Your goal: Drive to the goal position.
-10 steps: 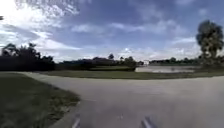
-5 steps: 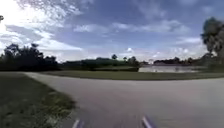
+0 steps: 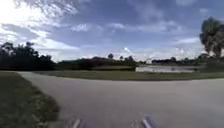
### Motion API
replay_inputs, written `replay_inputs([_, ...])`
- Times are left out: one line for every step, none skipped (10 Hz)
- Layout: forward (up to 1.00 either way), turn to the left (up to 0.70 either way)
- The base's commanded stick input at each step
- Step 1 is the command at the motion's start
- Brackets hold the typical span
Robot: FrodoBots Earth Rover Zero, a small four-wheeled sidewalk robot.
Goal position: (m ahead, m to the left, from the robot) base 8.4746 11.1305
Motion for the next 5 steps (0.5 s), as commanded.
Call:
replay_inputs([0.69, 0.03])
replay_inputs([0.69, 0.03])
replay_inputs([0.69, 0.03])
replay_inputs([0.69, 0.03])
replay_inputs([0.69, 0.03])
